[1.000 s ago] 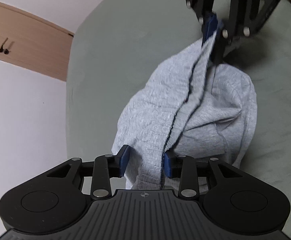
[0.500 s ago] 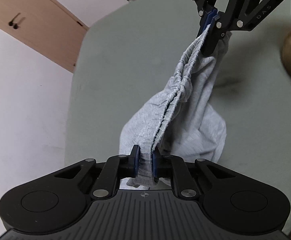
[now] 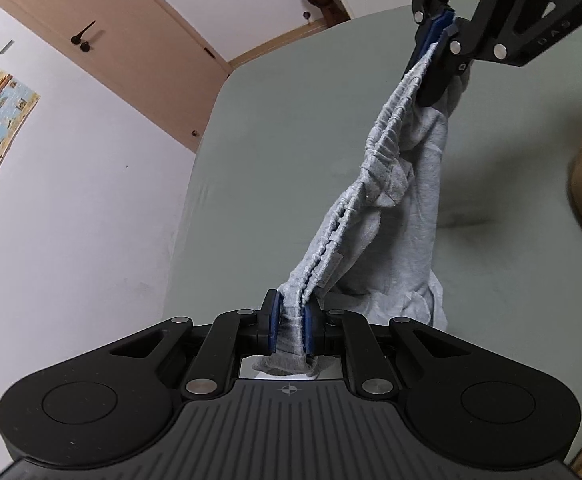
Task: Fold clothes
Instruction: 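Lift the waistband with both grippers, spreading it apart to hang the sweatpants, then lay the hanging sweatpants flat on the bed, dragging the waistband with both grippers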
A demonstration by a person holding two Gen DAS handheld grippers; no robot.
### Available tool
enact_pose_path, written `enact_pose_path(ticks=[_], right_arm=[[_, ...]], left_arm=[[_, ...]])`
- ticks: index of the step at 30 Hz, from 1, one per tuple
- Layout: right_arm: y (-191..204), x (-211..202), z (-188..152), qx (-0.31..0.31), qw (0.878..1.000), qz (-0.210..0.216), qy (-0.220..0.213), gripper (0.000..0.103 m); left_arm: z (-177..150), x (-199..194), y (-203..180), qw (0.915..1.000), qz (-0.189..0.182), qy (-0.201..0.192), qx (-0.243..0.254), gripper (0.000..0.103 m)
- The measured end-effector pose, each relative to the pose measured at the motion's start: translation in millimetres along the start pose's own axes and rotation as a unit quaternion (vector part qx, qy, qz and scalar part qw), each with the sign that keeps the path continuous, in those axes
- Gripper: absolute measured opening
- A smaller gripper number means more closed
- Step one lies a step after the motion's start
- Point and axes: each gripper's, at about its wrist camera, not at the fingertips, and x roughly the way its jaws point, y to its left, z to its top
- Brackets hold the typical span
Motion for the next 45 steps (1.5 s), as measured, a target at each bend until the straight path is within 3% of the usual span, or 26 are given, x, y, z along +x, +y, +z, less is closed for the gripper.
enact_pose_path(ticks=[5, 10, 15, 18, 20, 21, 23, 25, 28, 32, 39, 45], right_arm=[[-18, 44, 12, 0.011, 0.999, -0.019, 0.033, 0.007], [-49, 70, 24, 0.020, 0.997, -0.059, 0.041, 0.006], [-104, 77, 95, -0.013, 0.987, -0.161, 0.016, 0.005], [-144, 39, 162, -0.042, 0.963, -0.265, -0.037, 0.005], [-163, 4, 195, -0.041, 0.944, -0.316, -0.081, 0.005], [-167, -9, 204, -0.042, 0.937, -0.332, -0.095, 0.005], [-173, -55, 225, -0.045, 0.911, -0.384, -0.144, 0.005], [-170, -76, 224, -0.049, 0.908, -0.388, -0.151, 0.005], [-154, -92, 204, -0.060, 0.916, -0.368, -0.144, 0.005], [-111, -79, 140, -0.073, 0.939, -0.318, -0.110, 0.005], [1, 8, 12, -0.095, 0.975, -0.202, -0.007, 0.005], [97, 86, -98, -0.093, 0.988, -0.109, 0.060, 0.005]], left_arm=[[14, 41, 28, 0.9997, -0.007, 0.020, -0.009, 0.011], [42, 96, 73, 0.9993, 0.011, 0.022, -0.030, 0.009], [111, 126, 183, 0.9933, 0.100, -0.008, -0.056, 0.009], [161, 104, 259, 0.9823, 0.168, -0.047, -0.068, 0.009], [180, 89, 286, 0.9760, 0.193, -0.069, -0.075, 0.009], [202, 62, 316, 0.9657, 0.226, -0.100, -0.080, 0.009], [222, 32, 336, 0.9552, 0.252, -0.134, -0.078, 0.009], [236, 17, 340, 0.9506, 0.266, -0.146, -0.064, 0.009], [226, 4, 329, 0.9535, 0.252, -0.153, -0.062, 0.009], [200, 31, 260, 0.9703, 0.200, -0.129, -0.045, 0.009], [114, 120, 120, 0.9939, 0.063, -0.060, -0.068, 0.008], [65, 195, 29, 0.9966, -0.010, 0.006, -0.081, 0.008]])
